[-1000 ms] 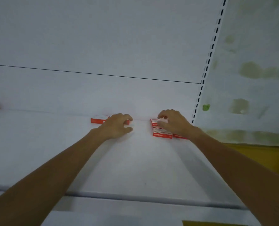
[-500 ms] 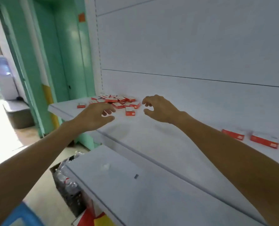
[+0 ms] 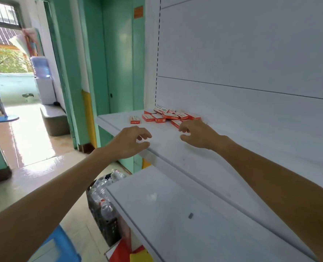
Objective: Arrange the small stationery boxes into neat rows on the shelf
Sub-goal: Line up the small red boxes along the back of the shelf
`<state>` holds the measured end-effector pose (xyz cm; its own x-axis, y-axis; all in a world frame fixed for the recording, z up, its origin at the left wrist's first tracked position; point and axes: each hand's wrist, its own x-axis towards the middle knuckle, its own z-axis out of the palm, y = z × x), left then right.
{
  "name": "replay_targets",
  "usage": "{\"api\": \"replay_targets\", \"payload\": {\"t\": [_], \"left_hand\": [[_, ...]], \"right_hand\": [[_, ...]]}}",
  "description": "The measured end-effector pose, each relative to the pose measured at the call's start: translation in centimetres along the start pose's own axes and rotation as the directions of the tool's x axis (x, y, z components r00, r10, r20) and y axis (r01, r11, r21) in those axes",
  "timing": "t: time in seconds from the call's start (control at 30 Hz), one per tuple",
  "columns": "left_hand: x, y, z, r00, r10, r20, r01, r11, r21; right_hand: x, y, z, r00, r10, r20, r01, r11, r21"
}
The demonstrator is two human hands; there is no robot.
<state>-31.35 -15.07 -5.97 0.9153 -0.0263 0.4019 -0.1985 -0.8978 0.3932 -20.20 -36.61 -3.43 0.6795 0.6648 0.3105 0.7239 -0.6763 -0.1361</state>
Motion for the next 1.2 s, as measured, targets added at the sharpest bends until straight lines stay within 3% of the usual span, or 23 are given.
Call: {"api": "replay_targets", "payload": {"t": [0.43, 0.6, 0.97, 1.07, 1.2], "left_hand": [[10.0, -8.9, -0.7, 0.998, -0.049, 0.026, 0.045, 0.99, 0.132], [12.7, -11.7, -0.4, 0.999, 0.018, -0.044, -0.012, 0.99, 0.138], [17.5, -16.9, -0.2, 0.974, 0.102, 0.204, -0.114, 0.992, 0.05], [19.2, -18.1, 0.4, 0.946, 0.105, 0.307, -0.112, 0.994, 0.005], [20.7, -19.1, 1.2, 0.931, 0.135, 0.339, -0.118, 0.991, -0.071]], "right_hand": [[12.0, 4.4, 1.4, 0.996, 0.088, -0.014, -0.088, 0.996, 0.031], [15.3, 6.1, 2.2, 0.987, 0.158, -0.02, -0.159, 0.987, -0.018], [20.6, 5.1, 6.1, 0.961, 0.235, 0.149, -0.225, 0.971, -0.079], [20.9, 5.0, 6.2, 0.948, 0.286, 0.142, -0.288, 0.958, -0.009], [21.1, 4.7, 6.2, 0.927, 0.351, 0.135, -0.366, 0.925, 0.104]]}}
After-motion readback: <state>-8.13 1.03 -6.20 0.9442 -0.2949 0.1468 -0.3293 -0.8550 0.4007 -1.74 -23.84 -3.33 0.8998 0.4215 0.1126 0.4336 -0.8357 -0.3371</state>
